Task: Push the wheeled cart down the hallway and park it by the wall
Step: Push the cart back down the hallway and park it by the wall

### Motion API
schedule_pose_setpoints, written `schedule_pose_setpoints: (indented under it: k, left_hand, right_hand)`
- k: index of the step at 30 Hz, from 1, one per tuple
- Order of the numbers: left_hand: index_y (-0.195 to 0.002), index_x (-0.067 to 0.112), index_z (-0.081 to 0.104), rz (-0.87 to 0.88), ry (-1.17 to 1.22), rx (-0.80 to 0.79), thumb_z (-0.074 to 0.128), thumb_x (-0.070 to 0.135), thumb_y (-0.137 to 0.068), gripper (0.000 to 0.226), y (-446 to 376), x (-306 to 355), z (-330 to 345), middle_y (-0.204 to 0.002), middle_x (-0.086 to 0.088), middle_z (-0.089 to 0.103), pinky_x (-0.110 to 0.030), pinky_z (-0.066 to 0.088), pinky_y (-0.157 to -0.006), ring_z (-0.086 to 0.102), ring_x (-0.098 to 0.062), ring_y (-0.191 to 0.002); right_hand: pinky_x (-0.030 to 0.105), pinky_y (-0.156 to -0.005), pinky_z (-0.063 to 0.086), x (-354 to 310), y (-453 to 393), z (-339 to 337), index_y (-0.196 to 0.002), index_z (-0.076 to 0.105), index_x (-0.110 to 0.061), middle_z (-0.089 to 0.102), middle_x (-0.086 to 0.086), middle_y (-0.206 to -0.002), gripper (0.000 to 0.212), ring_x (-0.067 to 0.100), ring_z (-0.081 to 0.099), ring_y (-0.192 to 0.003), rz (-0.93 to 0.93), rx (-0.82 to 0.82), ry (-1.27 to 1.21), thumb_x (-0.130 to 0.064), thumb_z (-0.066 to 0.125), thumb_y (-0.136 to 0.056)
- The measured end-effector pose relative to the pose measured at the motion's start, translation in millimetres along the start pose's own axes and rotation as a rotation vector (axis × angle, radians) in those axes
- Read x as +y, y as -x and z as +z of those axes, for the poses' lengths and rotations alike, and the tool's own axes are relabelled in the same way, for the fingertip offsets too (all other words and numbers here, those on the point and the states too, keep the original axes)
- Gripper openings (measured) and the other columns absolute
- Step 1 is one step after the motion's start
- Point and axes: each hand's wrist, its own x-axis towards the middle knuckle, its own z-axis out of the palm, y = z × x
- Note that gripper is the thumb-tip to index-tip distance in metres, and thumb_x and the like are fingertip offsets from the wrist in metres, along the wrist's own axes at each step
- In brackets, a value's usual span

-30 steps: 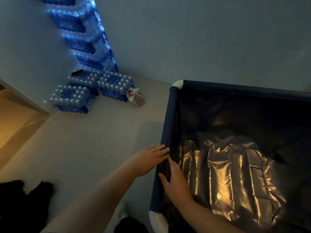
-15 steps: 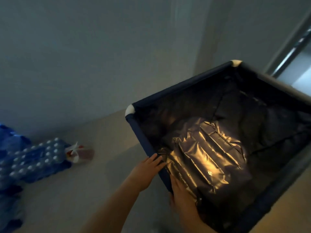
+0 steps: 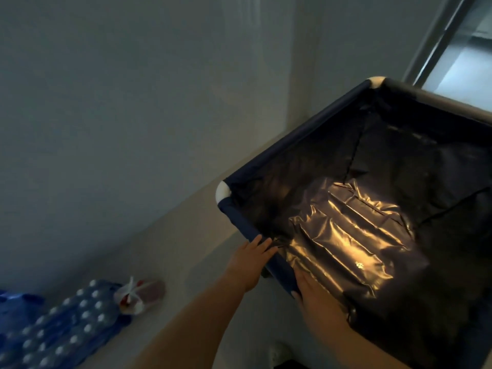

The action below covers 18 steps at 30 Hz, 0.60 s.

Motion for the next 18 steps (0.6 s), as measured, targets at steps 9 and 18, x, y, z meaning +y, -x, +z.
schedule_pose_setpoints:
  k: [9, 18]
  left_hand:
    - [-0.148, 0.014, 0.009, 0.319, -0.123, -0.02, 0.033, 0.024, -0.101, 0.053, -41, -91, -13, -0.158, -0.007, 0.012, -0.036, 0.009, -0.115, 0.008, -0.023, -0.144]
    - [-0.147, 0.024, 0.016, 0.511, -0.133, 0.146, 0.03, 0.027, -0.101, 0.048, -75, -141, 0, -0.155, 0.001, 0.022, -0.036, 0.008, -0.116, 0.016, -0.017, -0.142]
  right_hand:
    - [0.025, -0.105, 0.035, -45, -34, 19, -0.144, 0.021, -0.014, 0.031, 0.005, -0.15, 0.059, 0.015, 0.039, -0.133, 0.3, 0.061, 0.038, -0.035, 0.047, -0.095]
    - [0.036, -0.101, 0.032, -84, 3, 47, -0.113, 0.062, -0.005, 0.071, 0.012, -0.108, 0.041, 0.031, 0.066, -0.102, 0.748, 0.504, 0.331, -0.027, 0.032, -0.097]
